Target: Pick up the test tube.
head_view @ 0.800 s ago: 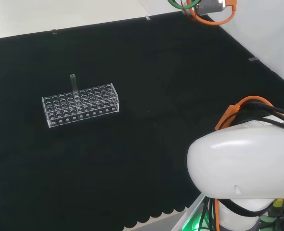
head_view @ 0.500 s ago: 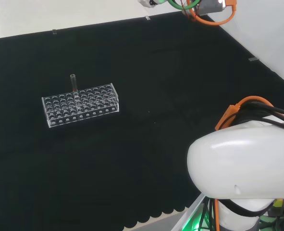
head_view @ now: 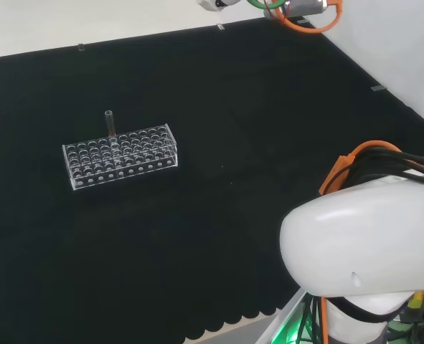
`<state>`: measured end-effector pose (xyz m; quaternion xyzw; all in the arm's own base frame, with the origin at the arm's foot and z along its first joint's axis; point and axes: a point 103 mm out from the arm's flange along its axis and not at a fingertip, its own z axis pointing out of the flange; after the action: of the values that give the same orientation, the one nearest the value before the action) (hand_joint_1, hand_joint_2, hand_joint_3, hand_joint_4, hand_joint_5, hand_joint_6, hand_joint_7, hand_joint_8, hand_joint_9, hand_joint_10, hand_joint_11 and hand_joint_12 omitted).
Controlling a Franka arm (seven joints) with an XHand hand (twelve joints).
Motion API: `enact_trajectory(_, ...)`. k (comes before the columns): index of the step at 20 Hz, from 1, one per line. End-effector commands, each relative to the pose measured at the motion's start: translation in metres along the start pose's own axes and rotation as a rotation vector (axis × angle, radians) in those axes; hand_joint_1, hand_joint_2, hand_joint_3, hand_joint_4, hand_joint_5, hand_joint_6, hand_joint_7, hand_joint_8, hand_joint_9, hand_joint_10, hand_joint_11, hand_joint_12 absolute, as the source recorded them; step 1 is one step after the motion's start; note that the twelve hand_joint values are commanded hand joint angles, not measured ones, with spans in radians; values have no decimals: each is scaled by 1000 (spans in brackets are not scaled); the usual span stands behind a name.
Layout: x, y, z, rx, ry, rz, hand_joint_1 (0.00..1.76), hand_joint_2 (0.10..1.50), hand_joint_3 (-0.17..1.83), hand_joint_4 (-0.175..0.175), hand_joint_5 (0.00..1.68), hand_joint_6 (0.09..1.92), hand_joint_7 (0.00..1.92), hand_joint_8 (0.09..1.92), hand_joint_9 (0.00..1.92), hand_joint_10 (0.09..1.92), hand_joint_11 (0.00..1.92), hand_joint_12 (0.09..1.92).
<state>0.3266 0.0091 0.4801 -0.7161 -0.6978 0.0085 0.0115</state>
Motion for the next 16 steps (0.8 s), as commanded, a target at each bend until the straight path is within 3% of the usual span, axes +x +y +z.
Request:
enact_trajectory(1, 21, 27, 5, 17, -9, -95, 627, 789, 364, -82, 149, 87, 9, 756, 0, 716, 0, 1011)
enact_trajectory(16, 51, 104, 53, 186, -35, -192, 655, 804, 327, -82, 199, 87, 76, 773, 0, 863, 0, 1174)
